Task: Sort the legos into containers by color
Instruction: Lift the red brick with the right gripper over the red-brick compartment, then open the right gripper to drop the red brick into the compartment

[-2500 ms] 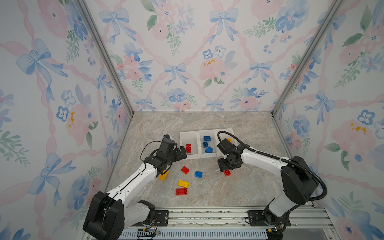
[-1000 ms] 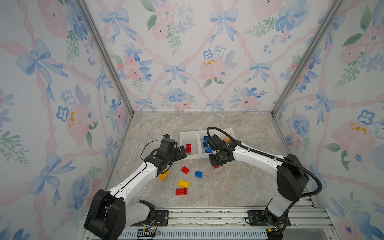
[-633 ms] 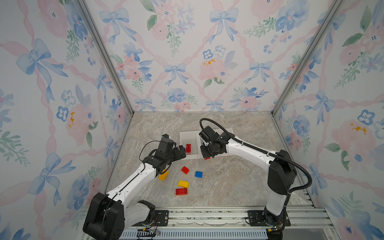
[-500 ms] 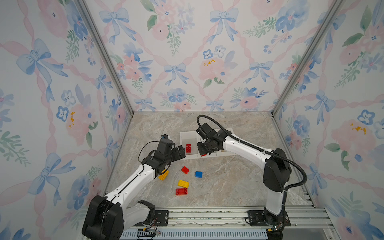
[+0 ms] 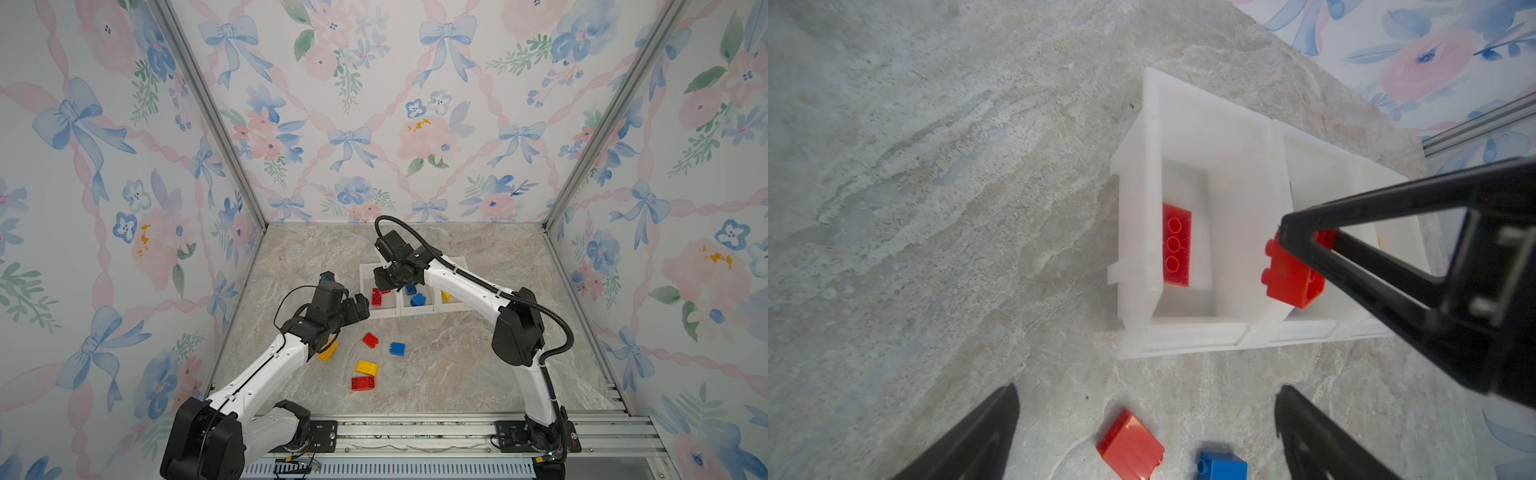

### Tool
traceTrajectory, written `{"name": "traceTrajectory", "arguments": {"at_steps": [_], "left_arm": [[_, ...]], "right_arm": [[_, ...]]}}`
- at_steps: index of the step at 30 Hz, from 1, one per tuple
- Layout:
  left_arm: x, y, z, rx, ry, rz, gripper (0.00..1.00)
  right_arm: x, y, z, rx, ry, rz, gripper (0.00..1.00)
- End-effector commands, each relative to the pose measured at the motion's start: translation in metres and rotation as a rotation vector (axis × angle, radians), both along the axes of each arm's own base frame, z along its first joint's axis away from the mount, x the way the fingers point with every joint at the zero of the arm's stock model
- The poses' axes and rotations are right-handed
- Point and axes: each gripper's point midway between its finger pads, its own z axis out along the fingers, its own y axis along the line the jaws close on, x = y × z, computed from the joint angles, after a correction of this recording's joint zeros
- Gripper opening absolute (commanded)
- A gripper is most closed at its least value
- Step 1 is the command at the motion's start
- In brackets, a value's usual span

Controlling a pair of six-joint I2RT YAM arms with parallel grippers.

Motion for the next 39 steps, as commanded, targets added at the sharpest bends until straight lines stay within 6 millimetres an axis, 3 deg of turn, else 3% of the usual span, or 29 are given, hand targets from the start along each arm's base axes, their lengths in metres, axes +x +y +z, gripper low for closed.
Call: {"name": "traceTrajectory", "arguments": {"at_steps": [1,7,16,23,39], "left_arm": [[-0.001,0.004,0.0,0.002,-0.004,0.006,0.98],[-0.001,0.005,0.002,0.003,-0.012,0.008,0.98],[-0.002,0.005,0.002,0.0,-0.01,0.01,0.98],[-0.003,0.005,0.0,-0.006,-0.005,0.012,0.98],[-0.007,0.0,-0.004,-0.027,0.016,-0.009,0.96]], "right_arm": [[0.011,-0.002,-0.018,-0.042,0.029,0.004,0.29],[0.026,-0.001,-0.035,-0.055,0.04,-0.01,0.3],[0.031,-0.009,-0.057,-0.147,0.042,0.003,0.34],[0.03,-0.011,-0.048,-0.154,0.024,0.008,0.53],[0.015,-0.015,0.005,-0.071,-0.022,-0.009,0.56]]}}
